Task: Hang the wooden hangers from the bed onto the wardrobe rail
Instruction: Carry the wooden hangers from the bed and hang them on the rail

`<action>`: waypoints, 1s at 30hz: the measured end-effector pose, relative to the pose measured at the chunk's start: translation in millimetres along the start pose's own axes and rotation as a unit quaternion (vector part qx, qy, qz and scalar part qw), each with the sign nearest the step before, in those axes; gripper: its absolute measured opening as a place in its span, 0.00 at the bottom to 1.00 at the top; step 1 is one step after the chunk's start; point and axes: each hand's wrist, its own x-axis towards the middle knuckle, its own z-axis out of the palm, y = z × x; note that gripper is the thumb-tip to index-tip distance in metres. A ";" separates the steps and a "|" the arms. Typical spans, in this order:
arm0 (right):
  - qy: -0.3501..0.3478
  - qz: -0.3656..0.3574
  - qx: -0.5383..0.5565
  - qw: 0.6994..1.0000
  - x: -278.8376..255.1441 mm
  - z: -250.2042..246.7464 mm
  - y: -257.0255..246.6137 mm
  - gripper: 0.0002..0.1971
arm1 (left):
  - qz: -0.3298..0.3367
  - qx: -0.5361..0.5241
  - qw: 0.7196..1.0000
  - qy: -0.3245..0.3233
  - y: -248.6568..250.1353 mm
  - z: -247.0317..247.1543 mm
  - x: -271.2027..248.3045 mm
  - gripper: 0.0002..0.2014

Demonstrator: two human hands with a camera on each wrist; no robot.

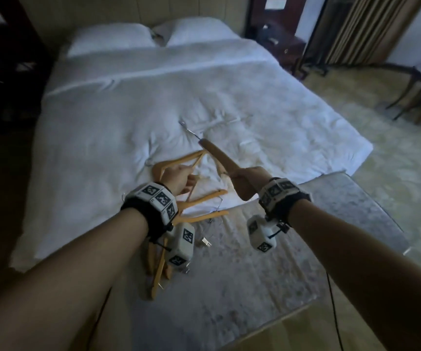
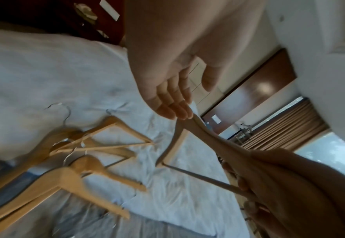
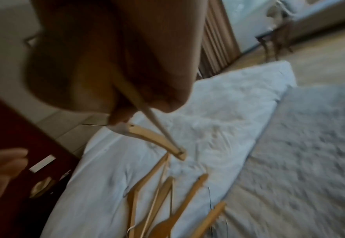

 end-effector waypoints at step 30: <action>-0.573 -0.467 -0.229 0.634 -477.4 316.2 -107.4 0.23 | 0.185 -0.143 0.825 0.514 -8.2 -327.8 -541.2 0.20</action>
